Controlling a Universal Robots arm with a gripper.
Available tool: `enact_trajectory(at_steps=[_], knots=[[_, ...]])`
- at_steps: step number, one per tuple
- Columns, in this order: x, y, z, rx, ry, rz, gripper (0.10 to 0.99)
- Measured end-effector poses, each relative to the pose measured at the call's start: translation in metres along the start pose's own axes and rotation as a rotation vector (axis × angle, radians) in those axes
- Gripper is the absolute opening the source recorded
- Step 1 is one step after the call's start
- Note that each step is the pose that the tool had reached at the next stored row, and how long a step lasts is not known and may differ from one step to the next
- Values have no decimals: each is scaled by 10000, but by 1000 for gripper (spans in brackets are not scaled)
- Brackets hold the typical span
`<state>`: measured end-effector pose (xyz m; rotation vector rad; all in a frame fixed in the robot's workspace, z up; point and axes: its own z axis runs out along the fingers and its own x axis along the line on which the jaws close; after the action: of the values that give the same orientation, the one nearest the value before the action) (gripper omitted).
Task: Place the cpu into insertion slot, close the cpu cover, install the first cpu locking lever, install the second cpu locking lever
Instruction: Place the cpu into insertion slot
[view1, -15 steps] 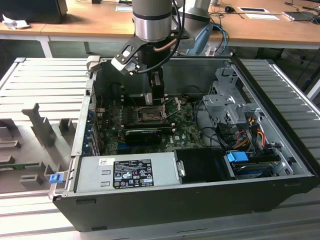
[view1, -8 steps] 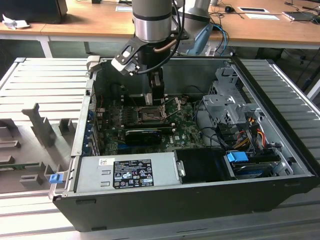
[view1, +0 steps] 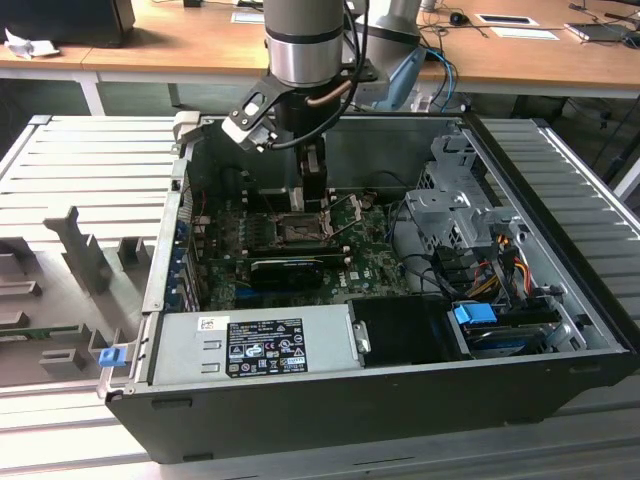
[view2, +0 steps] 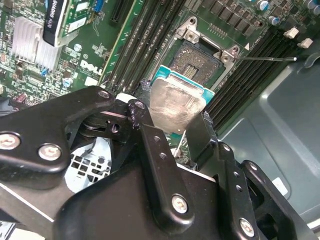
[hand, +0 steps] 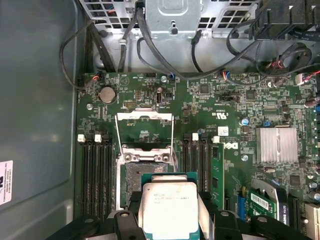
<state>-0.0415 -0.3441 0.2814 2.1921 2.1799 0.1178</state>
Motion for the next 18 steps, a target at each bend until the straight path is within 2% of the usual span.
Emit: enact_trajectory(at_steps=[6, 18], knots=[[27, -11, 113, 0, 0, 0, 525], [26, -16, 158, 0, 1, 0, 525]])
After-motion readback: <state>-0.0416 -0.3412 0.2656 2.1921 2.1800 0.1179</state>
